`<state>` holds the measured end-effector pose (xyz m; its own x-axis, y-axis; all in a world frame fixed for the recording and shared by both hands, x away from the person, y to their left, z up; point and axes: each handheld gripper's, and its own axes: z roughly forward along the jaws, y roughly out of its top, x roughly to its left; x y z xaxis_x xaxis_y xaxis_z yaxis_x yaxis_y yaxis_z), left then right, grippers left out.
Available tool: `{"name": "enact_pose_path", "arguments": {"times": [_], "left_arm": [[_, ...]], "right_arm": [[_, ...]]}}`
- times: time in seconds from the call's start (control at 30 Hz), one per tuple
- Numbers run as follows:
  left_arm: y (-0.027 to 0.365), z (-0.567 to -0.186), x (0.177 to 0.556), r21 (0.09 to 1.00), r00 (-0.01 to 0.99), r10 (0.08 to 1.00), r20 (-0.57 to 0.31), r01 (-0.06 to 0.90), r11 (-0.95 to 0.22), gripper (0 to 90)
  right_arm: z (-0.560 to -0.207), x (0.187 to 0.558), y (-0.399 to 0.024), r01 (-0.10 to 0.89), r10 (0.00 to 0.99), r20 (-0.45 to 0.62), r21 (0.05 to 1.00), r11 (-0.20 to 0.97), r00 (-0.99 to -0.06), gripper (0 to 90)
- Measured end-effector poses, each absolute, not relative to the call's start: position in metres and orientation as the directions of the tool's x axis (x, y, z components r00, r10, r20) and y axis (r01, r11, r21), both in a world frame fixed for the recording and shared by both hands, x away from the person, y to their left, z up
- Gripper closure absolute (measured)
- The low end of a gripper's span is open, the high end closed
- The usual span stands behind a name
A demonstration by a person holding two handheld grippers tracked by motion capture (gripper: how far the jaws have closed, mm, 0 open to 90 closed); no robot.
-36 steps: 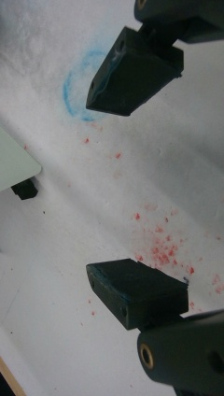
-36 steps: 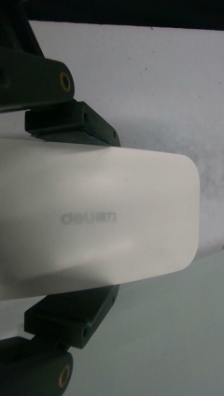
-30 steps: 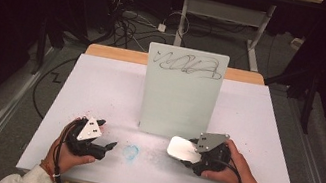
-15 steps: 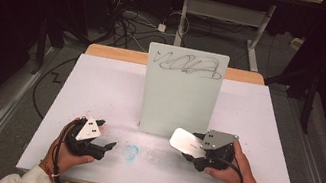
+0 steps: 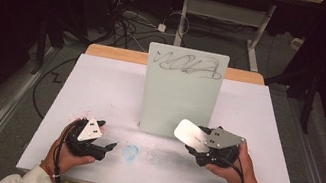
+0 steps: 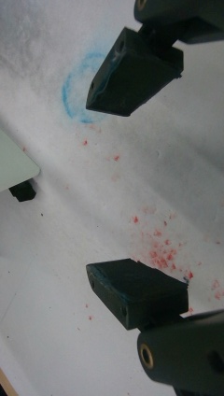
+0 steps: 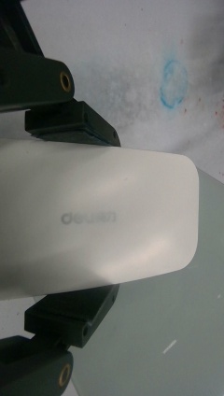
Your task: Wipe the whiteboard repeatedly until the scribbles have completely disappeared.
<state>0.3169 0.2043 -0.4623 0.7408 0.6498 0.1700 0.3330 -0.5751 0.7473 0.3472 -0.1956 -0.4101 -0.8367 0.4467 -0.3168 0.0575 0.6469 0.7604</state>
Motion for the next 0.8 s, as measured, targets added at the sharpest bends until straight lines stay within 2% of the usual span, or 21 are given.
{"name": "enact_pose_path", "arguments": {"times": [0.27,0.8], "left_arm": [[0.204,-0.463,0.319,0.746,0.740,0.650,0.172,0.333,-0.577,18.5],[0.207,-0.463,0.314,0.747,0.732,0.658,0.174,0.338,-0.573,18.5]], "right_arm": [[-0.402,0.348,-0.200,0.043,0.505,-0.356,0.784,0.619,-0.786,30.9],[-0.374,0.356,-0.198,-0.051,0.632,-0.514,0.797,0.602,-0.579,30.9]]}}
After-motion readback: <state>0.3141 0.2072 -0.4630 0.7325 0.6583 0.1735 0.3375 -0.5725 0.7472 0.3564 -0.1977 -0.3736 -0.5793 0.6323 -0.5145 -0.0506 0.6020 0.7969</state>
